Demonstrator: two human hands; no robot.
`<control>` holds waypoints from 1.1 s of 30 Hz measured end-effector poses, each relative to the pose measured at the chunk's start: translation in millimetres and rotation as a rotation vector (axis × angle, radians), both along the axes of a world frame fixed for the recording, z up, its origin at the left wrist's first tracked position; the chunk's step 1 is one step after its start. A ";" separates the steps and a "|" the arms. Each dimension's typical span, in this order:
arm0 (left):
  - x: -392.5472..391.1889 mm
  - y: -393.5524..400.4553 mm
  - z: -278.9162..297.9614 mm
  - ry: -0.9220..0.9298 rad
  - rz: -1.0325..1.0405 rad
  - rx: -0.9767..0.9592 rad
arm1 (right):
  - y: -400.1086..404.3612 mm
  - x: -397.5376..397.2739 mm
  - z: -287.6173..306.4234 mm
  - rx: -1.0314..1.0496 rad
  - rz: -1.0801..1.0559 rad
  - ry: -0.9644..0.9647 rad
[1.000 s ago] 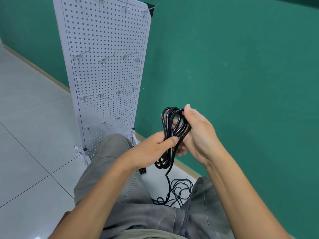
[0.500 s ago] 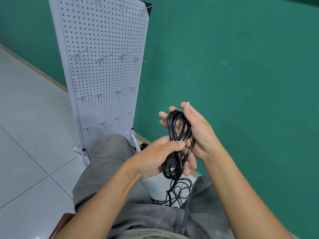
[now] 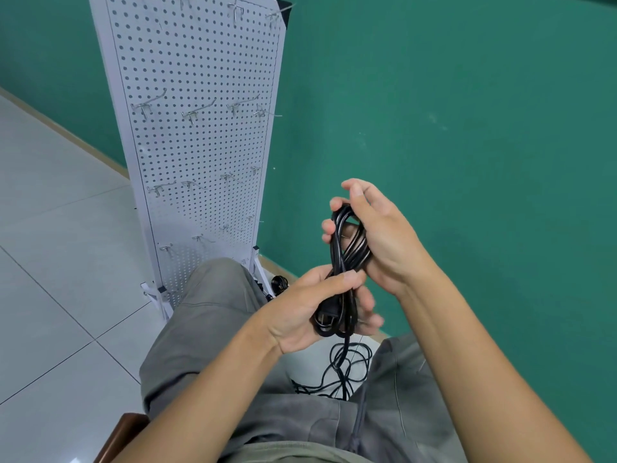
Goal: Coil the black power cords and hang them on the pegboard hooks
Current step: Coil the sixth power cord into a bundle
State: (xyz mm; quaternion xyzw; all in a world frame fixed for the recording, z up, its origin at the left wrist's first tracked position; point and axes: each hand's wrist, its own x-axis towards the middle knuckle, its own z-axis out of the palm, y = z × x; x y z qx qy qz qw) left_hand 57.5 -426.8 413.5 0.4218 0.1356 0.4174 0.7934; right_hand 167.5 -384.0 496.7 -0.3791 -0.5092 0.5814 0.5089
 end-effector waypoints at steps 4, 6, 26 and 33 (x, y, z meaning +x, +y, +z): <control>-2.6 2.8 4.1 0.003 0.010 -0.007 | 2.1 5.8 -6.6 -0.040 0.015 0.083; -4.4 5.8 3.9 -0.011 0.039 -0.032 | 1.0 7.4 -13.4 -0.065 0.071 0.053; -94.8 42.3 19.0 -0.201 0.729 -0.251 | -36.1 13.5 -118.2 0.043 0.277 -0.642; -93.9 43.8 8.7 0.063 0.672 -0.183 | -32.2 25.4 -73.0 0.228 0.071 -0.637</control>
